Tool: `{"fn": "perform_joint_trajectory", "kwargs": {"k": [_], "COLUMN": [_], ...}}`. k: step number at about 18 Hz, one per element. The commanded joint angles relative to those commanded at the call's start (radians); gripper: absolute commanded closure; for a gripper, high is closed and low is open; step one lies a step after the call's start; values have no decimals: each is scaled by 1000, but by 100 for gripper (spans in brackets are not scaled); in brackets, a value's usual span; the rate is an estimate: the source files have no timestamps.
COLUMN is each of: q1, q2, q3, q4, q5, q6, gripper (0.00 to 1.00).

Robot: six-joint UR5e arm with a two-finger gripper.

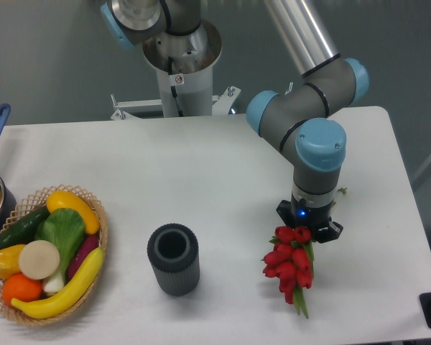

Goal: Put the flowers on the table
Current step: 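Lay the tulips flat on the table and open the gripper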

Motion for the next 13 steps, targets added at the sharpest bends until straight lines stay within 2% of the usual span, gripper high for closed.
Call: {"fn": "perform_joint_trajectory", "kwargs": {"k": [6,8,9,10,13], "q1": [0,2,2,2,3], "q2": [0,2,3,3,6], "q3": [0,0,0,0,-6], "q4": [2,2,2,2,3], "q5": [0,0,-2,-2,-5], "q6": [5,5,5,5,6], "gripper": [59,39,16,1,0]}}
